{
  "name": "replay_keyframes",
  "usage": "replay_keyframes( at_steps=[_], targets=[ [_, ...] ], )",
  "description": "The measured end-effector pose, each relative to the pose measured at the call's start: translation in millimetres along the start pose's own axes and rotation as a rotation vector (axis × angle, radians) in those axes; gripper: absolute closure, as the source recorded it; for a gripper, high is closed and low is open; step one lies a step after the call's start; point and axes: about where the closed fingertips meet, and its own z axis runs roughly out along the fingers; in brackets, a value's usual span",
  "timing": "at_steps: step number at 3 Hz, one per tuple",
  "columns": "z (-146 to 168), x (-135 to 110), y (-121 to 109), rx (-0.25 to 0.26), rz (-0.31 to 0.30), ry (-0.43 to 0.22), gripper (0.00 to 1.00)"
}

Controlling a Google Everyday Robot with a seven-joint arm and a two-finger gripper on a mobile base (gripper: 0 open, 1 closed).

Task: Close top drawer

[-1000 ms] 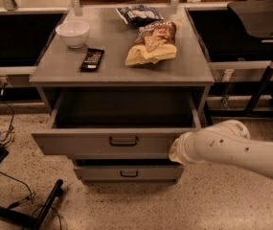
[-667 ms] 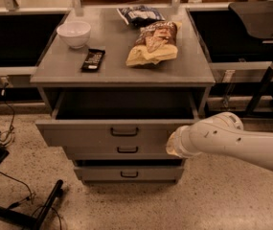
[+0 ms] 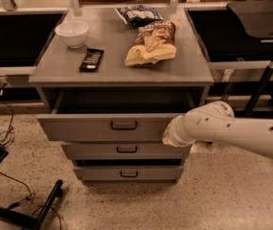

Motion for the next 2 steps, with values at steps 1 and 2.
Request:
replay_keyframes(
  at_steps=[1, 2],
  targets=[
    [0.0, 0.0, 0.0, 0.0, 0.0, 0.0, 0.81],
    [0.0, 0.0, 0.0, 0.0, 0.0, 0.0, 0.58]
  ],
)
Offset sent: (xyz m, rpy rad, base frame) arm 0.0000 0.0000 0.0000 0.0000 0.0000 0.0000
